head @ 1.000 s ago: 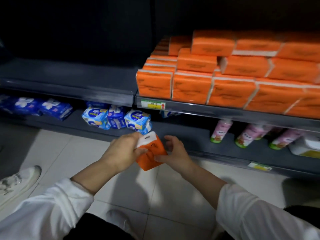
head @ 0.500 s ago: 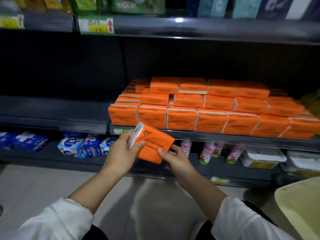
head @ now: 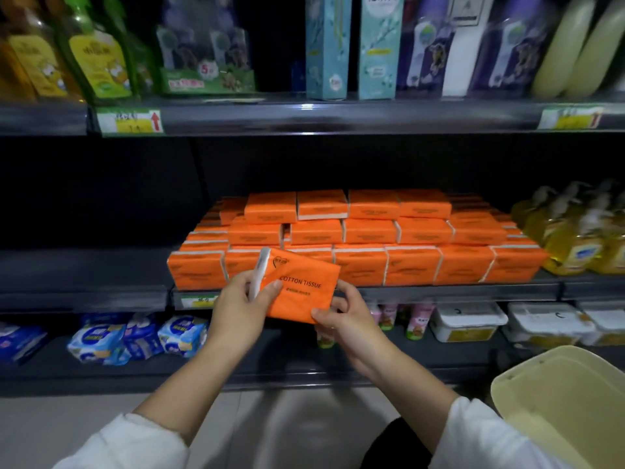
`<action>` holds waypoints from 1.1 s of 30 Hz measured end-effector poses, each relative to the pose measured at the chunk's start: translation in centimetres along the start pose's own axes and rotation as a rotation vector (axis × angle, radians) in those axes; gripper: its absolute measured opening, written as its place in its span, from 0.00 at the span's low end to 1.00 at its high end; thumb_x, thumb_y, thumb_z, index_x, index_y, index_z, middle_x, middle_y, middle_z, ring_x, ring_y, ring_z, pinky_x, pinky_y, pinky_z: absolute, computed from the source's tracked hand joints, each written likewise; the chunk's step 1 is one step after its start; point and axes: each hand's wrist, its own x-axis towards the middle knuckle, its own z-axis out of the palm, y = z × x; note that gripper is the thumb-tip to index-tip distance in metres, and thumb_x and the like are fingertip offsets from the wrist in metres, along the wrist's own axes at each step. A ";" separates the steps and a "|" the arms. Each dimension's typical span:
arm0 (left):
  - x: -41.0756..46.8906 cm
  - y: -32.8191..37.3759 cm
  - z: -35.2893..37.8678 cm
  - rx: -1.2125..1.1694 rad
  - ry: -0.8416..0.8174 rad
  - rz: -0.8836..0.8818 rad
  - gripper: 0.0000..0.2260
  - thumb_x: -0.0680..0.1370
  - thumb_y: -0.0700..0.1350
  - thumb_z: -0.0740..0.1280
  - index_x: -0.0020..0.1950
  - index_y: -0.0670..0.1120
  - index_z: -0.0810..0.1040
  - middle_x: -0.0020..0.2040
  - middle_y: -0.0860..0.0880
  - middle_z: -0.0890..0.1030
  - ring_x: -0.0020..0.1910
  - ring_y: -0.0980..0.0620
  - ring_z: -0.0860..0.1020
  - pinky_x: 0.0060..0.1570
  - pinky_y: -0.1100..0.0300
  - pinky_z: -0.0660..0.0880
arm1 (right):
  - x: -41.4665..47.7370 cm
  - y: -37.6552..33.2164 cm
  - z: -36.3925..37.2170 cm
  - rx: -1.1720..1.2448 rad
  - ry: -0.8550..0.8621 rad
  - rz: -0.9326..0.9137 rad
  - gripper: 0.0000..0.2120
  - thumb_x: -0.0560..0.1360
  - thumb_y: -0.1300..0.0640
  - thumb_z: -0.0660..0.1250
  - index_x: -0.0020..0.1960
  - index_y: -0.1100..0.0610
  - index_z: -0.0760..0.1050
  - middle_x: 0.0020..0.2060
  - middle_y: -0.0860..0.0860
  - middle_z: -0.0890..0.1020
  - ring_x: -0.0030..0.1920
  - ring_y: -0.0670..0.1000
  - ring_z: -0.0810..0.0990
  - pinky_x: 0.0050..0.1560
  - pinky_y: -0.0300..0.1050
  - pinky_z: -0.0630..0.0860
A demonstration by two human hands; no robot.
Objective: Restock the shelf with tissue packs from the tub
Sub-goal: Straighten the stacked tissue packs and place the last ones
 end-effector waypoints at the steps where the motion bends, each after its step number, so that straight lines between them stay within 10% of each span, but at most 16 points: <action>1: 0.2 0.3 0.5 -0.017 -0.008 -0.009 0.12 0.74 0.51 0.69 0.55 0.48 0.77 0.48 0.49 0.83 0.48 0.49 0.81 0.52 0.48 0.77 | 0.0 -0.3 -0.4 -0.014 0.014 -0.018 0.24 0.73 0.68 0.66 0.63 0.49 0.66 0.51 0.54 0.80 0.56 0.55 0.79 0.58 0.54 0.75; 14: 3.7 3.9 9.0 -0.011 -0.253 0.006 0.17 0.78 0.56 0.59 0.58 0.47 0.78 0.52 0.53 0.79 0.51 0.56 0.75 0.47 0.63 0.68 | 2.2 -4.2 -9.4 0.083 0.283 -0.098 0.11 0.75 0.68 0.64 0.53 0.55 0.69 0.41 0.54 0.78 0.37 0.49 0.78 0.31 0.39 0.74; 24: 10.2 5.0 13.0 0.312 -0.204 0.303 0.19 0.76 0.43 0.68 0.66 0.45 0.74 0.62 0.47 0.76 0.62 0.48 0.73 0.61 0.57 0.67 | 7.9 -13.5 -23.6 0.092 0.875 -0.219 0.09 0.75 0.64 0.65 0.54 0.58 0.70 0.48 0.57 0.75 0.42 0.53 0.77 0.27 0.36 0.77; 33: 14.8 7.5 17.1 0.632 -0.242 0.636 0.24 0.73 0.46 0.70 0.68 0.44 0.71 0.67 0.45 0.73 0.66 0.44 0.69 0.66 0.52 0.64 | 12.9 -15.4 -31.0 -0.153 1.033 -0.139 0.10 0.75 0.58 0.67 0.55 0.58 0.77 0.36 0.55 0.80 0.30 0.52 0.77 0.36 0.47 0.77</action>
